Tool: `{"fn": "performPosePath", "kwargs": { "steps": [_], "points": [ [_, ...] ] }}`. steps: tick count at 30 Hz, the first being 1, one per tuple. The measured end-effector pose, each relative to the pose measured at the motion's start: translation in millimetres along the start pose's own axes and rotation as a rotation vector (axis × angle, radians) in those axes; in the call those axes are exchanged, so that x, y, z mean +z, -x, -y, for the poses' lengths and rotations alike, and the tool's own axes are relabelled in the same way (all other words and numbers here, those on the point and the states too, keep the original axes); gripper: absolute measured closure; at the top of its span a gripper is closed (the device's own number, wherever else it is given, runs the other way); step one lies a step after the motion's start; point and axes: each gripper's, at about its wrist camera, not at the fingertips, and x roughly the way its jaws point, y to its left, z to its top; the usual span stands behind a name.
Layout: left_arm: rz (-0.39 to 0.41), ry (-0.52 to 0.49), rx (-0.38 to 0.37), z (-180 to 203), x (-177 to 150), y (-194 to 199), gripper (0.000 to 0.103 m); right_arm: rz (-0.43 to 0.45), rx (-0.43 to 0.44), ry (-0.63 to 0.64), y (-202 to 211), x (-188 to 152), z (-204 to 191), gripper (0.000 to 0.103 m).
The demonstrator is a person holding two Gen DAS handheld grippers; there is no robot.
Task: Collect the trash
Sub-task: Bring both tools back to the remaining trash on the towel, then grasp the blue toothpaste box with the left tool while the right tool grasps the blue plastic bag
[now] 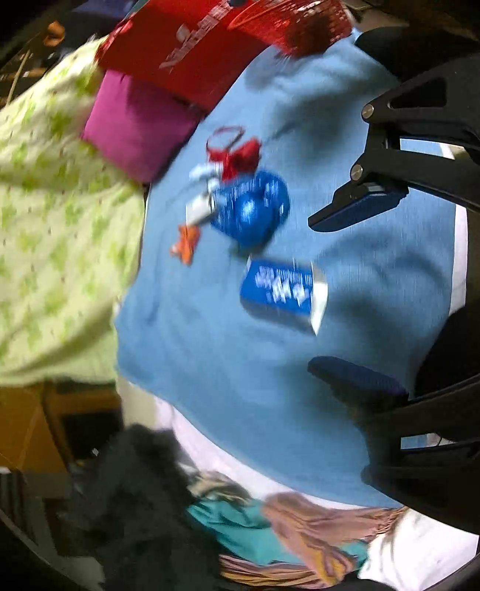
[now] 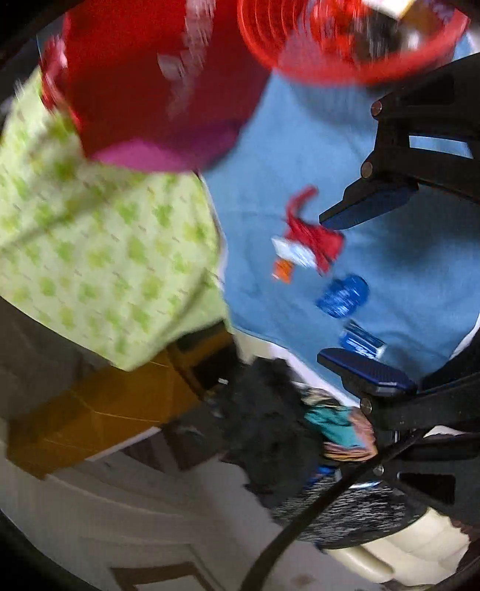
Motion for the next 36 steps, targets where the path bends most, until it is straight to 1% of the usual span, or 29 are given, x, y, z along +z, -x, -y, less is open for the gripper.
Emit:
{"fn": "performPosePath", "kwargs": {
  "steps": [4,8,11,15,17,18,19,20,22,25,26,27,29,30,33,36],
  "points": [
    [-0.031,0.026,-0.019,-10.1,-4.7,-18.3,0.032,-0.130,0.017,0.021,-74.6,-11.3,-9.1,0.032],
    [-0.053,0.030,-0.052,-12.2,-5.2,-32.2,0.032,-0.236,0.012,0.036,-141.4,-17.2,-8.2,0.032],
    [-0.071,0.026,-0.078,-11.9,0.0,-44.6,0.032,-0.292,0.005,0.025,-183.3,-18.8,-3.6,0.032],
    [-0.097,0.000,-0.104,-6.7,8.6,-63.4,0.030,-0.341,0.016,-0.005,-222.6,-20.2,6.1,0.032],
    [-0.118,-0.006,-0.108,-4.6,11.5,-75.3,0.028,-0.395,0.030,-0.020,-245.9,-26.2,11.7,0.032],
    [-0.133,-0.004,-0.112,-4.3,12.4,-82.1,0.028,-0.414,0.020,-0.025,-252.2,-29.2,13.2,0.032],
    [-0.146,-0.001,-0.118,-4.4,12.7,-86.8,0.028,-0.438,0.009,-0.030,-260.4,-33.9,16.8,0.034],
    [-0.170,0.005,-0.130,-4.1,13.2,-95.5,0.028,-0.453,0.025,-0.041,-264.8,-38.6,20.2,0.041],
    [-0.197,0.021,-0.136,-4.6,13.6,-106.8,0.028,-0.437,0.037,-0.049,-262.8,-42.8,22.3,0.048],
    [-0.192,0.031,-0.132,-3.8,15.1,-114.2,0.028,-0.389,0.026,-0.061,-242.7,-40.8,27.2,0.053],
    [-0.195,0.040,-0.142,-4.0,16.0,-116.6,0.031,-0.371,0.028,-0.074,-232.1,-39.3,29.8,0.053],
    [-0.196,0.054,-0.145,-4.3,17.1,-117.7,0.031,-0.357,0.034,-0.084,-221.9,-37.6,31.4,0.053],
    [-0.182,0.056,-0.140,-2.9,18.3,-115.6,0.039,-0.331,0.041,-0.094,-200.5,-34.5,33.7,0.053],
    [-0.174,0.045,-0.126,-0.5,19.0,-114.5,0.040,-0.319,0.042,-0.096,-190.9,-34.3,33.9,0.053],
    [-0.171,0.058,-0.112,0.1,19.1,-113.5,0.042,-0.280,0.058,-0.110,-152.4,-32.6,34.8,0.053],
    [-0.163,0.061,-0.095,2.8,18.3,-107.7,0.043,-0.235,0.055,-0.119,-114.4,-32.6,35.7,0.053]
  ]
}}
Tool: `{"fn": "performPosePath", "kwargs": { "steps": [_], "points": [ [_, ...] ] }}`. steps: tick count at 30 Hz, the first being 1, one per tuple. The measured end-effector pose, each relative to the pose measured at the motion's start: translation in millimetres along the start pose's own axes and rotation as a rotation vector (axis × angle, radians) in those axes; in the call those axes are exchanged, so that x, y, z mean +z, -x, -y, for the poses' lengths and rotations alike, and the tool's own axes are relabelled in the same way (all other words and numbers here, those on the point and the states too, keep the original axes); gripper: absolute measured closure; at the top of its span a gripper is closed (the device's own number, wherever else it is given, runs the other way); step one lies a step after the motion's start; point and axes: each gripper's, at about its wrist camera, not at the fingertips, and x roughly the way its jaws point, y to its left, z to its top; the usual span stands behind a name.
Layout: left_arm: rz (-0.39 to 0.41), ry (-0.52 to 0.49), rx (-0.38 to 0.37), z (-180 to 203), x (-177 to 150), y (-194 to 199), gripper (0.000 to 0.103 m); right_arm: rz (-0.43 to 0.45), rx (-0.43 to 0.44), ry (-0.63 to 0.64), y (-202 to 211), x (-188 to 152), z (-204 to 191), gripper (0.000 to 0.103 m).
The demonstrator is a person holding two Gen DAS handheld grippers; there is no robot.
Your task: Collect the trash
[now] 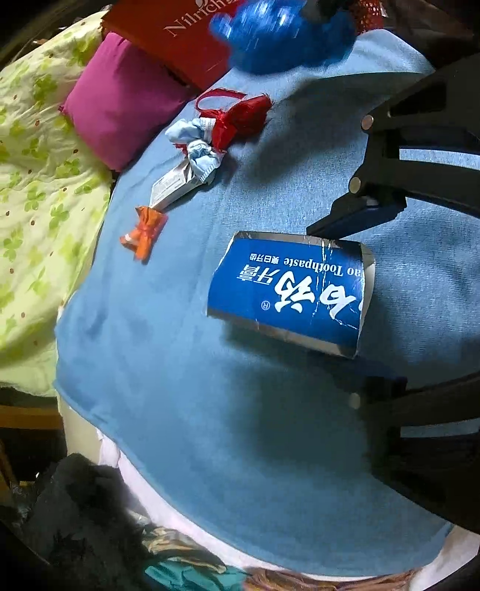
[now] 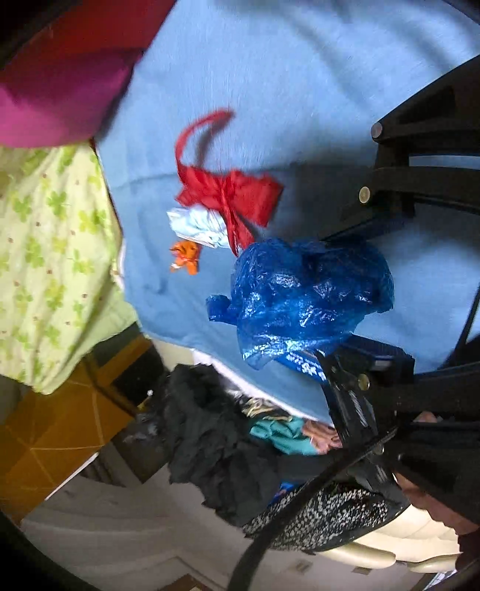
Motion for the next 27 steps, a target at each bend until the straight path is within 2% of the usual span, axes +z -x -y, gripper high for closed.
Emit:
{"fn": "performPosePath", "kwargs": {
  "steps": [3,7,18,27],
  "points": [
    [0.025,-0.006,-0.003,11.6,0.5,15.7,0.043,0.046,-0.014,0.000,33.2,-6.6,-0.1,0.053],
    [0.120,-0.081,0.015,41.1,0.4,59.3,0.043,0.123,-0.037,-0.003,80.3,-13.4,-0.2,0.053],
    [0.354,-0.280,-0.016,137.5,-4.6,174.5,0.042,0.325,-0.106,0.034,196.8,-20.3,-11.5,0.053],
    [0.474,-0.378,0.004,187.8,-17.8,231.6,0.042,0.479,-0.150,0.071,273.6,-30.9,-24.9,0.053]
  ]
}}
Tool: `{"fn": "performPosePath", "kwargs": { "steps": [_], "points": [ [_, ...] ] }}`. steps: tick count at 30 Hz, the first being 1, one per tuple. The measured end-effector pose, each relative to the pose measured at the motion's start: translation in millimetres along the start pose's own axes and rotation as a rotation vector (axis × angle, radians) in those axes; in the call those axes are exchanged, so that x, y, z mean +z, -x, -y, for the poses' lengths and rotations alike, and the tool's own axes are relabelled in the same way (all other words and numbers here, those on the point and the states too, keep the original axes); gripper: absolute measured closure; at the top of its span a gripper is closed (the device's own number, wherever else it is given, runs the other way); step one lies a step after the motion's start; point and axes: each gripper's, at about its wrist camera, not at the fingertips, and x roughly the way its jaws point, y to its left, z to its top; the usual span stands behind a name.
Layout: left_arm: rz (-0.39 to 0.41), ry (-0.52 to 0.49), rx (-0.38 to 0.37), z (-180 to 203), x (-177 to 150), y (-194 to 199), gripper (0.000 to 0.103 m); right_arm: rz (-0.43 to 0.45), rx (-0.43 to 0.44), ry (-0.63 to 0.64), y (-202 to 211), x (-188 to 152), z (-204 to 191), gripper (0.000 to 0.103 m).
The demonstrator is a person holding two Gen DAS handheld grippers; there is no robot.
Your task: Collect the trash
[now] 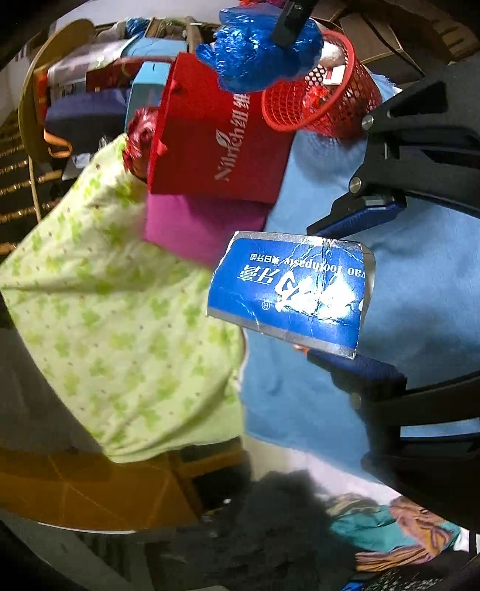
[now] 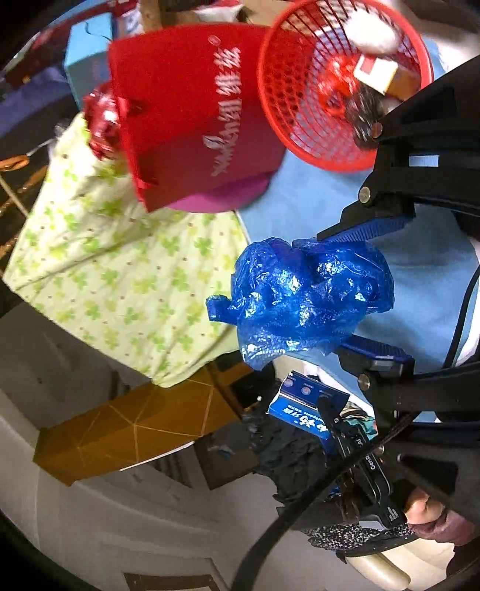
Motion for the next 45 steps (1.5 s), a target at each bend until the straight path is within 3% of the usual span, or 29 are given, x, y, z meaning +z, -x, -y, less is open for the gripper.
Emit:
{"fn": "performPosePath", "kwargs": {
  "steps": [17,45],
  "points": [
    [0.086,-0.099,-0.023,57.1,23.2,39.1,0.042,0.111,-0.027,-0.021,60.7,-0.9,23.4,0.053],
    [0.082,-0.102,-0.058,65.7,25.7,40.8,0.042,0.151,-0.058,-0.051,81.1,-3.1,28.0,0.053]
  ]
}}
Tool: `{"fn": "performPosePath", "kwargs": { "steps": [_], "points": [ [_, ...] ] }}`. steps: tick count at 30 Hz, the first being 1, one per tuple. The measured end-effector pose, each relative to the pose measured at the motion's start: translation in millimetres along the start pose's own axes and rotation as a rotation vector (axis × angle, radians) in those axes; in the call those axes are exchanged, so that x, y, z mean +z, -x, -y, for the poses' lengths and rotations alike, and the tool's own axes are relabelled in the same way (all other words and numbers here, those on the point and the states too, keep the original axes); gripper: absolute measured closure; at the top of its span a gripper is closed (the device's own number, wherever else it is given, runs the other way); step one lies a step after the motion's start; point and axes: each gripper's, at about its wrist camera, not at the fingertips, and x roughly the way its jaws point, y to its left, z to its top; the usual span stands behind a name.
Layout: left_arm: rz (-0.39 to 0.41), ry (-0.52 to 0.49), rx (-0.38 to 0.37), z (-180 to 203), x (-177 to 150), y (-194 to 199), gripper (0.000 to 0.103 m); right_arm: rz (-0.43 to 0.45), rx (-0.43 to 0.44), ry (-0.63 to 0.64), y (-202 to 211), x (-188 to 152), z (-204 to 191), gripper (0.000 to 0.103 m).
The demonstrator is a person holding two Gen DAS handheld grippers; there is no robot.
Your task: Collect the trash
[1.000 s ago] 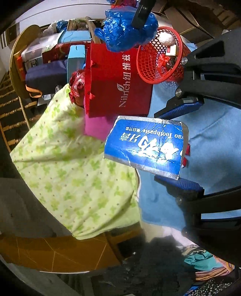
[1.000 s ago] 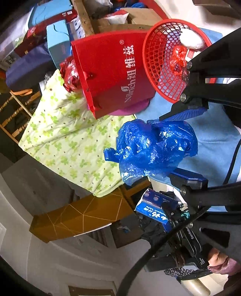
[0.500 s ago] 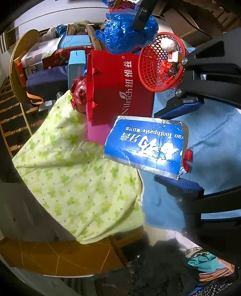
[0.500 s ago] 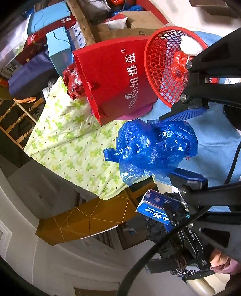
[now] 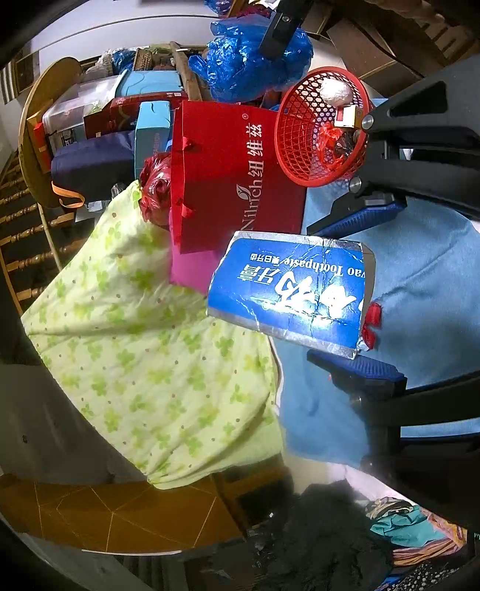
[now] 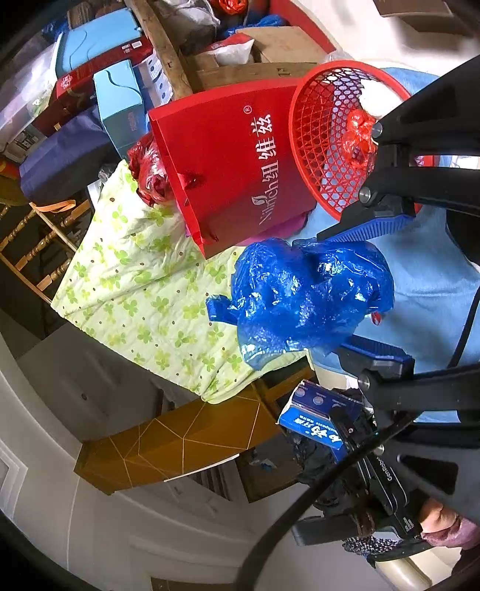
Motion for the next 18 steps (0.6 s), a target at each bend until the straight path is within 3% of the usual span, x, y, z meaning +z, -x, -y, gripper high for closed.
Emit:
{"fn": "performPosePath", "kwargs": {
  "steps": [18],
  "points": [
    [-0.022,0.017,-0.003,-0.2,-0.5,-7.7,0.042,0.000,-0.005,0.001,0.1,0.0,0.1,0.053]
  ]
}}
